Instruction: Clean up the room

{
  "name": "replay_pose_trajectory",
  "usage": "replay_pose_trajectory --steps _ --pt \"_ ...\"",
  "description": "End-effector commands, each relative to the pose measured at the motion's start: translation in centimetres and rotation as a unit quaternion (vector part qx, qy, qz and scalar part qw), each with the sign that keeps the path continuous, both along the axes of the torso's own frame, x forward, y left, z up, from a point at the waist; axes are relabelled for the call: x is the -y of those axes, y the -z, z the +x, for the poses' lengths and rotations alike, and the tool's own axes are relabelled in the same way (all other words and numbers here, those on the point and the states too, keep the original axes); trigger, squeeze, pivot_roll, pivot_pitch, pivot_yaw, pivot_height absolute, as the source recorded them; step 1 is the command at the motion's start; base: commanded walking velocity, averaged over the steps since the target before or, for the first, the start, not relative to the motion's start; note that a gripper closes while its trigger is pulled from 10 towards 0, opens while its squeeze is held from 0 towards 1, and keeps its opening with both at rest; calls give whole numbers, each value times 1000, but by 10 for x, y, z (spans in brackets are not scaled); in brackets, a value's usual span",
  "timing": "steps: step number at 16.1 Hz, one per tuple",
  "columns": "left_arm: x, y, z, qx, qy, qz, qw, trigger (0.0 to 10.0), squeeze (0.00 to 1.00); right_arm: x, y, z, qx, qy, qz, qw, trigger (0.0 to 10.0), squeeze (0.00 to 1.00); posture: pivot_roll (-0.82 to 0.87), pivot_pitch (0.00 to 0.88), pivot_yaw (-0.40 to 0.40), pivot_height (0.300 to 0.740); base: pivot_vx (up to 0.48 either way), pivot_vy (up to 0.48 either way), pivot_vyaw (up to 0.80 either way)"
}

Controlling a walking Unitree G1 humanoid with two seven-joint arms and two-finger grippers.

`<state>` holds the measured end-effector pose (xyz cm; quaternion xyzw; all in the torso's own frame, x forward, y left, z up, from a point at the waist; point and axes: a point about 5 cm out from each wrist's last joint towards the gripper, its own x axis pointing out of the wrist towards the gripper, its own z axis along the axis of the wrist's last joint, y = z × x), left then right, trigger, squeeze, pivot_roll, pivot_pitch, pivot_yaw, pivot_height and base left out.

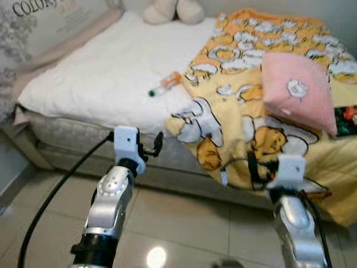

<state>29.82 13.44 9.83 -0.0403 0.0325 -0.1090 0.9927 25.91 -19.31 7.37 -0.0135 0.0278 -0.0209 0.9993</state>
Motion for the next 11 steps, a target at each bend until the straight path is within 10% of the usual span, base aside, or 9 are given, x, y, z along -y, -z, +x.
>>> replay_pose_trajectory --steps 1,11 --pt "-1 1 1 -2 -9 4 1000 10000 0 0 0 1 0 -3 -2 1000 10000 0 -194 0 73 723 0 0 0" --pt "2 3 9 1 -17 32 999 10000 0 -3 0 8 6 -10 -13 1000 10000 0 -197 0 78 723 0 -379 566"
